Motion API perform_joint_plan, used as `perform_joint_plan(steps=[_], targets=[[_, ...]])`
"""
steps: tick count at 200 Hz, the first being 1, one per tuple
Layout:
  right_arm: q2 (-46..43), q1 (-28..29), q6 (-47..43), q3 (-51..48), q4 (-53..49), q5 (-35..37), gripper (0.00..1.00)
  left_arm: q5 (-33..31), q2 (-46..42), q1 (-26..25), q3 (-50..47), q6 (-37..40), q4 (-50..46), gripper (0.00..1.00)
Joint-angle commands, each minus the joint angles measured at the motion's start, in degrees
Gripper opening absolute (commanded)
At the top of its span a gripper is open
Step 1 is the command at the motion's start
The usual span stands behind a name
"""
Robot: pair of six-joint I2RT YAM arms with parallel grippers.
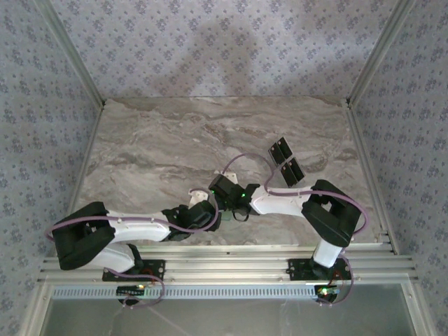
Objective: Put the credit cards into the card holder
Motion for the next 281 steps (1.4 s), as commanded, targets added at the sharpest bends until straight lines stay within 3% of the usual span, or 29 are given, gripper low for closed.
perform_joint_plan(steps=[1, 281], targets=[[0.62, 3.53, -1.39, -2.05, -6.57, -3.59, 0.0, 5.47, 3.72, 0.55, -1.73, -1.65, -0.5, 0.97], [7.26, 11.66, 12.63, -14.75, 0.62, -4.69, 0.0, 4.83, 3.71, 0.54, -1.73, -2.07, -0.99, 0.97]])
